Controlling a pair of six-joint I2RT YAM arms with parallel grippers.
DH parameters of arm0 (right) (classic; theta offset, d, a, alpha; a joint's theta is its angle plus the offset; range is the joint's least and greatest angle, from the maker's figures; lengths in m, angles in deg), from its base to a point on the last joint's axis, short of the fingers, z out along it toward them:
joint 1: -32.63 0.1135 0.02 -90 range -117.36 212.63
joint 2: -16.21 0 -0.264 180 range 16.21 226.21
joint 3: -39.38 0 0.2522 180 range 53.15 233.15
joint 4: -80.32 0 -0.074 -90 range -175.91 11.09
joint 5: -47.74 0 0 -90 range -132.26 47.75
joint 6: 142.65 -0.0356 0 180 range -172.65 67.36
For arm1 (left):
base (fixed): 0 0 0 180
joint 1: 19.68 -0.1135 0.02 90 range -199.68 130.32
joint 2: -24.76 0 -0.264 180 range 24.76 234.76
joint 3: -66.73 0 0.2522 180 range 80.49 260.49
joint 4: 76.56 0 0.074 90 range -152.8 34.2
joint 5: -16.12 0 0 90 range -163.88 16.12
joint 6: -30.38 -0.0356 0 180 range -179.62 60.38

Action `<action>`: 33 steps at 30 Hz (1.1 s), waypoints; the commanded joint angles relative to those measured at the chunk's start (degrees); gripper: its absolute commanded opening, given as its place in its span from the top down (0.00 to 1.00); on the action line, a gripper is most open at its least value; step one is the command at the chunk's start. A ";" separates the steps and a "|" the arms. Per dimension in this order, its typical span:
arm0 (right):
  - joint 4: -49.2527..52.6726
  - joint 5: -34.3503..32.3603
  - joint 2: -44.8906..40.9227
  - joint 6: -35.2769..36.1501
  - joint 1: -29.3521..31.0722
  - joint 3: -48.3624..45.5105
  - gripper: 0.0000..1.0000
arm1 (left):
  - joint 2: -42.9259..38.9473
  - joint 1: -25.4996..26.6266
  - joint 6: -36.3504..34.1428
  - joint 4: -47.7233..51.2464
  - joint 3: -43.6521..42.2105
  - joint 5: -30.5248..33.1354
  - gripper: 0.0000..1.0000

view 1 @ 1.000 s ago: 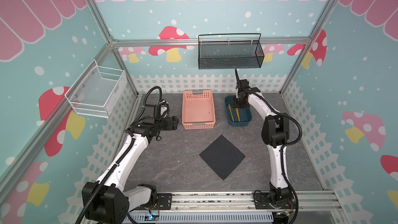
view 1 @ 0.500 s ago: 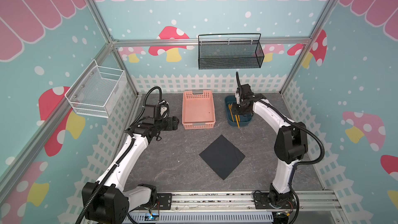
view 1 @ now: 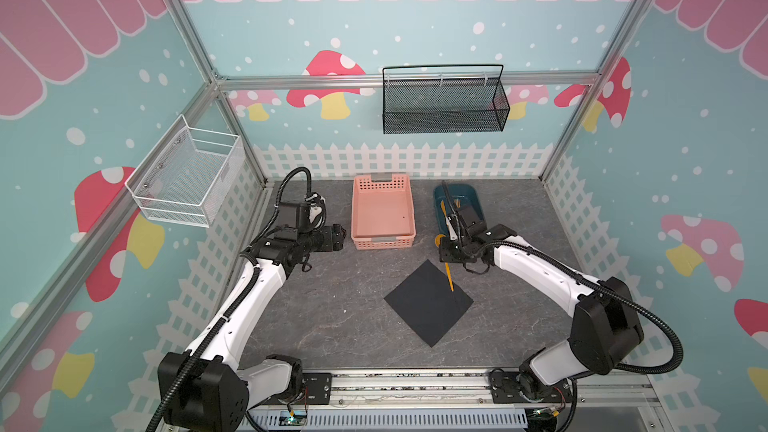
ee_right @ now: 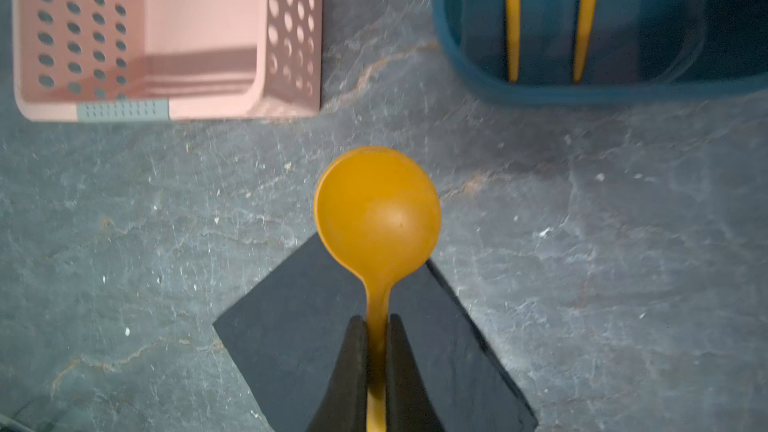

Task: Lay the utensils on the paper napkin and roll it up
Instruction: 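Lift the yellow spoon and carry it over the black napkin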

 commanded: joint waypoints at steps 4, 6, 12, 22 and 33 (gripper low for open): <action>-6.54 -2.64 -2.02 -11.24 7.15 -6.17 0.96 | -0.92 -0.31 0.34 -0.52 -0.70 -0.76 0.17; -7.91 -2.99 -1.70 -13.27 9.08 -7.17 0.96 | -0.86 -0.40 0.47 -0.51 -0.69 -0.86 0.17; -13.01 -4.72 -1.61 -18.89 12.94 -11.48 0.97 | -0.57 -0.45 0.78 -0.67 -0.78 -1.81 0.17; -19.02 -6.42 -0.11 -21.84 14.45 -16.17 0.97 | -0.22 -0.41 1.35 -1.11 -1.17 -2.73 0.17; -21.20 -5.05 6.44 -20.34 14.58 -14.29 0.97 | -0.13 -0.40 1.25 -1.09 -1.26 -2.63 0.17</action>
